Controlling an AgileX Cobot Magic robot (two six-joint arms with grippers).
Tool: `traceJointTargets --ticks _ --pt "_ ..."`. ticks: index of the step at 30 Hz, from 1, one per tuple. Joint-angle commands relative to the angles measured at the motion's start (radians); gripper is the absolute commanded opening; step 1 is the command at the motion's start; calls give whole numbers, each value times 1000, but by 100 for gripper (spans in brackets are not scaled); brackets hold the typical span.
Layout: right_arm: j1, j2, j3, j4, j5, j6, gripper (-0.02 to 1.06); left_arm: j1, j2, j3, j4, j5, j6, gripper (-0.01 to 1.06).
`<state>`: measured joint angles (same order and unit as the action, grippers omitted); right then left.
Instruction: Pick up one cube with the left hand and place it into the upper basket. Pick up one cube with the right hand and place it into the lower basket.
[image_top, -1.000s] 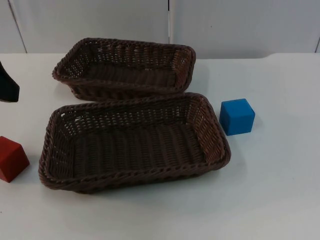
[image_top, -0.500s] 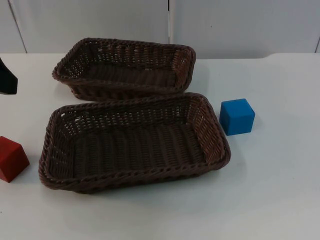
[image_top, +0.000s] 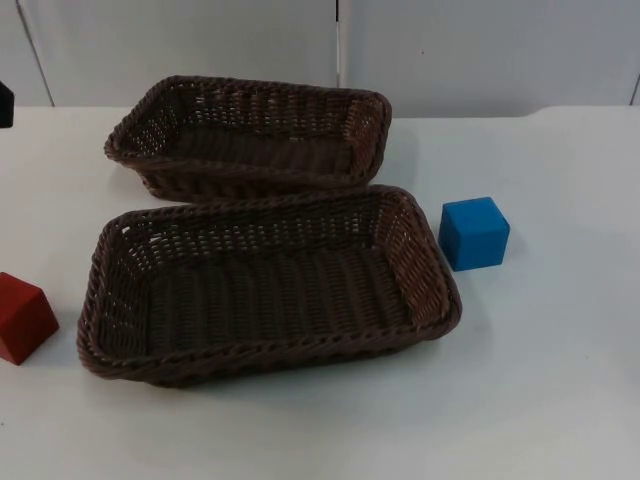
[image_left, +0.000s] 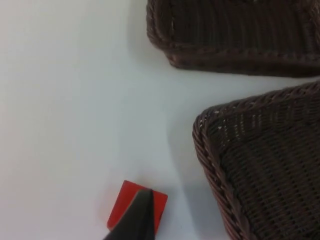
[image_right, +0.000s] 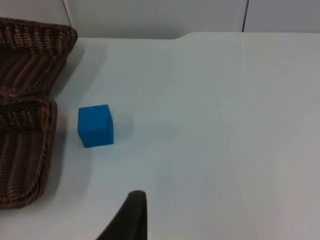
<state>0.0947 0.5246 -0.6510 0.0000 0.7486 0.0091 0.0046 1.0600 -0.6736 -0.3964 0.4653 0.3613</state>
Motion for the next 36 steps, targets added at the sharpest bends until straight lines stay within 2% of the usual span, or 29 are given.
traceJointTargets --ticks 1,3,10,17,25,30,36 --pt "-4 63 -16 0 -63 -2 105 -7 -12 -5 6 12 -3 98" --pt "-4 141 -40 0 -94 -2 105 -7 -8 -5 -7 19 -3 98" --pt "-4 327 -173 0 -89 -2 105 -7 1 -5 -10 19 -3 98" --pt "-4 419 -257 0 -95 -2 105 -7 58 -5 36 19 -20 98" --pt "-4 477 -308 -25 -104 -2 105 -7 200 -5 133 -55 -101 98" --pt "-4 483 -308 -27 -125 -2 105 -4 309 -5 253 -98 -218 98" --pt "-4 483 -308 -42 -125 -2 105 -4 419 -5 296 -173 -236 98"
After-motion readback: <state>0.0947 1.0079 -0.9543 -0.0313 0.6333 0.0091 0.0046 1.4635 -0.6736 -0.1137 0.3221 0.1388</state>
